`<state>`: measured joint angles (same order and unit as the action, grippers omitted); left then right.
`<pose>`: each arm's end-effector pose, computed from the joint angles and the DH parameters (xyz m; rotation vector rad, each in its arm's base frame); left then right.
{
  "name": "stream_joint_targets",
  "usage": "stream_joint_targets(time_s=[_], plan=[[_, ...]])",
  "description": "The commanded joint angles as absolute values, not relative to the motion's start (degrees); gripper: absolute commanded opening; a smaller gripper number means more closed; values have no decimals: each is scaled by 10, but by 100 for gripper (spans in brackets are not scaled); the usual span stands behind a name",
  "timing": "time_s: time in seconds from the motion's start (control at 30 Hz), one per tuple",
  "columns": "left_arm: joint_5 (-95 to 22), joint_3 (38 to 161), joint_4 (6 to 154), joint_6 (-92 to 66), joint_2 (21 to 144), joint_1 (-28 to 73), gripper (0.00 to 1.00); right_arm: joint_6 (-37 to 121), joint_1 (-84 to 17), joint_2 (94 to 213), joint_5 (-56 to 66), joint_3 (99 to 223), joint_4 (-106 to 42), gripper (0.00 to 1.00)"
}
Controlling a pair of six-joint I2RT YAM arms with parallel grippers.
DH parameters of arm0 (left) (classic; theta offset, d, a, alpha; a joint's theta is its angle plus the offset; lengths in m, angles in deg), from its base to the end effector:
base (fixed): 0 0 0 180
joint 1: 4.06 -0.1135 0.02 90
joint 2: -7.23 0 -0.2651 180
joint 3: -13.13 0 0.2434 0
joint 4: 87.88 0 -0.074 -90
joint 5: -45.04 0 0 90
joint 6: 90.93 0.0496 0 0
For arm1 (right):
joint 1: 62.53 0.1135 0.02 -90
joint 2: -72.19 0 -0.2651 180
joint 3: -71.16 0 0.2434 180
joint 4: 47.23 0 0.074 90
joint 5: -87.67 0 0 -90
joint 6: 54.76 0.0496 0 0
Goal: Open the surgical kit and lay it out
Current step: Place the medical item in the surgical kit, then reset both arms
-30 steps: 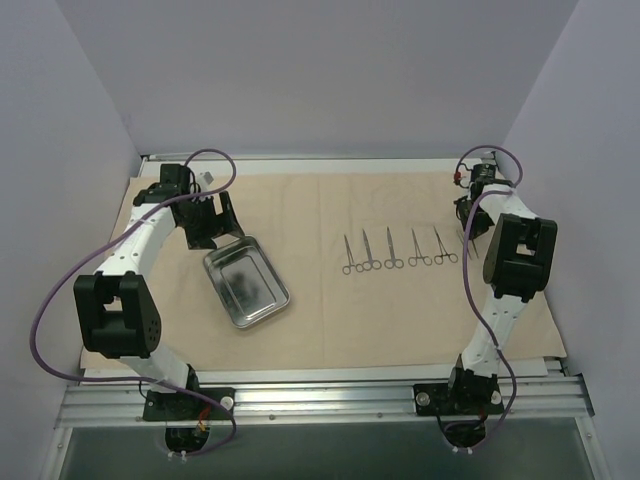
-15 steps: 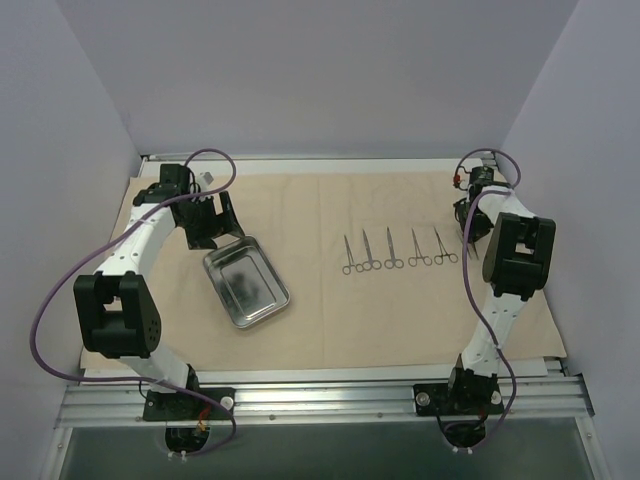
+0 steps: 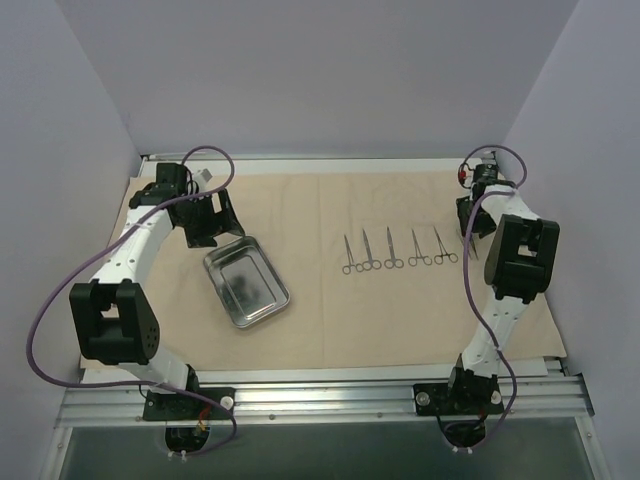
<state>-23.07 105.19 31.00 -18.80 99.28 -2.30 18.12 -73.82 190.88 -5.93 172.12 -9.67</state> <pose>0.3301 -0.0286 0.2734 -0.2400 2.6360 -0.6198 0.4401 -0.0910 0.1704 -0.1049 2.5537 -0.2739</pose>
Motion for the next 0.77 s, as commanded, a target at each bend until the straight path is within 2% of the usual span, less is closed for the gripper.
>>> stream_joint_targets(time_s=[0.0, 0.17, 0.23, 0.27, 0.3, 0.53, 0.67, 0.73], plan=[[-206, 1047, 324, -192, 952, -27, 94, 206, -741, 1843, -66, 1719, -84, 36], [-191, 1025, 335, -204, 928, -27, 94, 270, -740, 1784, -91, 1720, -78, 44], [-188, 1018, 335, -206, 924, -27, 94, 323, -734, 1756, -92, 1715, -72, 55], [-188, 1007, 334, -210, 919, -27, 94, 342, -731, 1749, -102, 1715, -56, 63], [-186, 1000, 335, -212, 916, -27, 94, 358, -725, 1741, -117, 1717, -48, 99], [-147, 907, 399, -262, 870, -27, 94, 500, -617, 1611, -143, 1616, -91, 100], [-134, 880, 430, -283, 858, -27, 94, 566, -541, 1560, -106, 1527, -126, 100], [-130, 879, 442, -291, 857, -27, 94, 608, -511, 1541, -142, 1486, -143, 100]])
